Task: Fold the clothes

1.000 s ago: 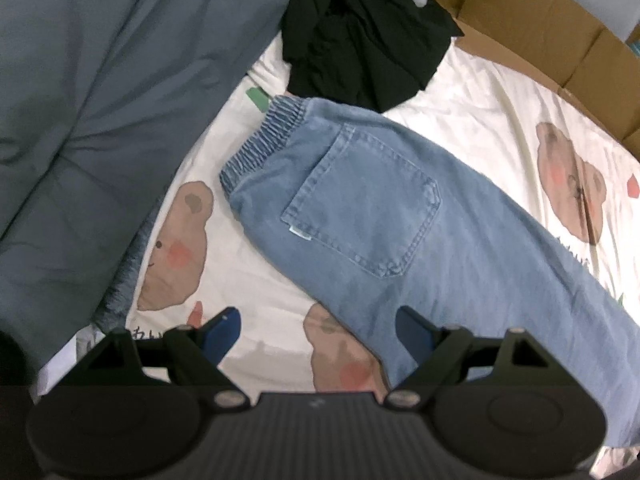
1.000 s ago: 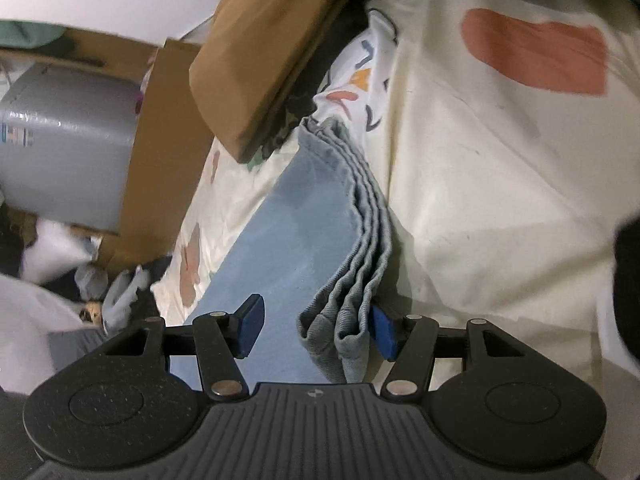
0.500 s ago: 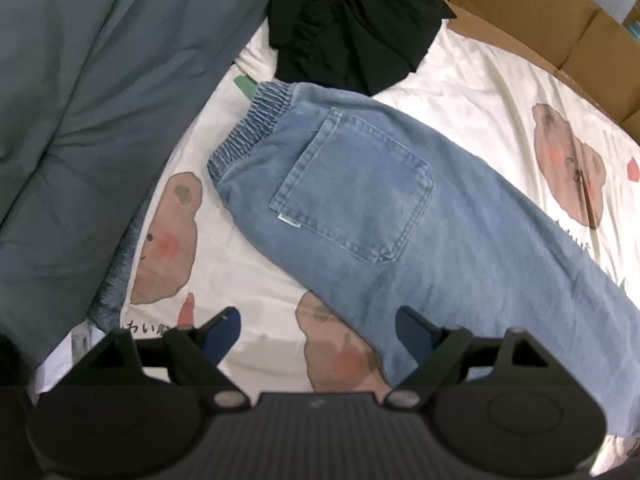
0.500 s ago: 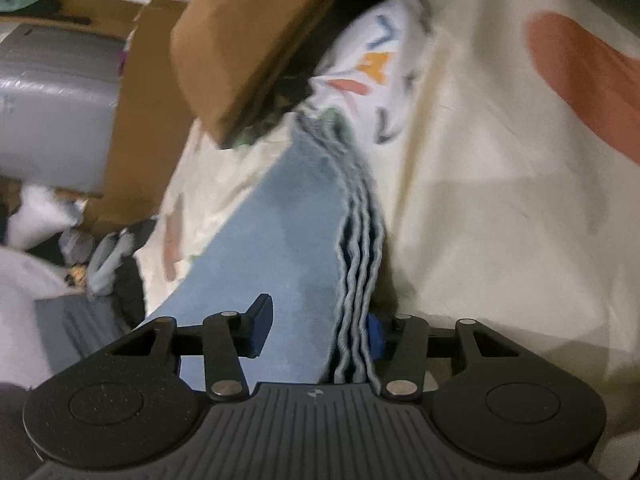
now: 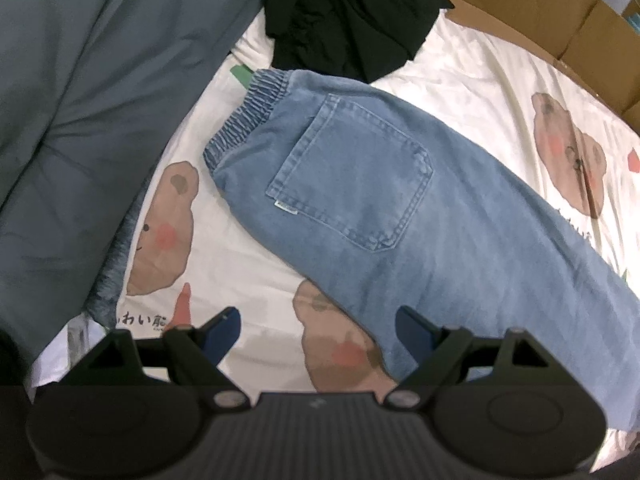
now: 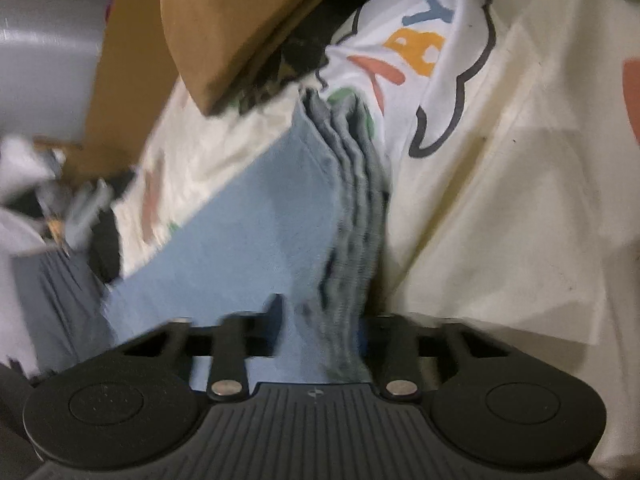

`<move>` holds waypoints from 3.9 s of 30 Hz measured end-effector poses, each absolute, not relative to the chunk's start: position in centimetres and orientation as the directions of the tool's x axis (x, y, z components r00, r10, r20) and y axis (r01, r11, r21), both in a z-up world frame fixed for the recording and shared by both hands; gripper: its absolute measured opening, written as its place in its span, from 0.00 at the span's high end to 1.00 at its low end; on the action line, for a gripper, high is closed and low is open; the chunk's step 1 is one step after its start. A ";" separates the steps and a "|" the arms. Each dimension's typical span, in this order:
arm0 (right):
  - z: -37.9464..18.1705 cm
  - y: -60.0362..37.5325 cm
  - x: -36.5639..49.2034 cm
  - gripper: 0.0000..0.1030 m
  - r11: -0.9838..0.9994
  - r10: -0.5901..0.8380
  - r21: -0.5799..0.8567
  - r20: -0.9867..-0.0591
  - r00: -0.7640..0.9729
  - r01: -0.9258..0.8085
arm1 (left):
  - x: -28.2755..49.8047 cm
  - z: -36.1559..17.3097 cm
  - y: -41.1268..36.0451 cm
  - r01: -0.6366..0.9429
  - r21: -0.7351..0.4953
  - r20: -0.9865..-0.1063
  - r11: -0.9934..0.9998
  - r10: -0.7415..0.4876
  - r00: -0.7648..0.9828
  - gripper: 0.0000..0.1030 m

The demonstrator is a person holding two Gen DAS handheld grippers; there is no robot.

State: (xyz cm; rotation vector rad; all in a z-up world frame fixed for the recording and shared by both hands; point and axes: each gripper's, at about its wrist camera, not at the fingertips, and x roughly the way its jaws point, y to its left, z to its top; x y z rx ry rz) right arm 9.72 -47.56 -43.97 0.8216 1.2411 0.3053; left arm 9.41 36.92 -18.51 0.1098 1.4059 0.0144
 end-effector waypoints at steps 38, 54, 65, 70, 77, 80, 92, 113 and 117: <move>-19.3 -36.0 12.9 0.91 0.871 0.475 0.492 -0.845 0.245 0.007 | 5.0 -28.1 25.6 0.507 -0.221 -0.938 0.833 -0.324 0.124 0.42; -12.7 -34.8 13.6 0.92 0.878 0.474 0.475 -0.839 0.267 -0.065 | 2.5 -32.9 22.8 0.513 -0.348 -0.916 0.785 -0.402 -0.006 0.58; -15.1 -38.8 12.4 0.92 0.819 0.553 0.574 -0.780 0.294 -0.016 | 2.9 -31.5 22.6 0.514 -0.300 -0.929 0.804 -0.368 0.034 0.48; -14.7 -40.6 12.5 0.92 0.804 0.566 0.595 -0.761 0.318 -0.008 | 3.0 -30.6 22.2 0.521 -0.293 -0.930 0.802 -0.365 0.039 0.44; -11.9 -42.9 13.9 0.92 0.821 0.535 0.570 -0.761 0.368 -0.014 | 2.6 -30.5 22.0 0.527 -0.349 -0.907 0.775 -0.421 0.018 0.46; -10.6 -43.6 14.6 0.92 0.840 0.507 0.543 -0.777 0.372 -0.012 | 2.5 -31.0 21.6 0.542 -0.385 -0.891 0.747 -0.454 -0.008 0.47; -7.5 -41.2 17.0 0.92 0.897 0.415 0.441 -0.833 0.367 -0.014 | 3.2 -35.7 17.0 0.590 -0.537 -0.816 0.603 -0.549 -0.182 0.75; -3.4 -33.0 18.7 0.91 0.922 0.386 0.360 -0.870 0.307 -0.139 | 13.7 -38.4 10.5 0.502 -0.550 -0.794 0.668 -0.603 -0.068 0.83; -2.4 -31.6 19.0 0.91 0.916 0.400 0.364 -0.864 0.304 -0.171 | 15.1 -38.2 8.3 0.505 -0.537 -0.799 0.676 -0.600 -0.047 0.83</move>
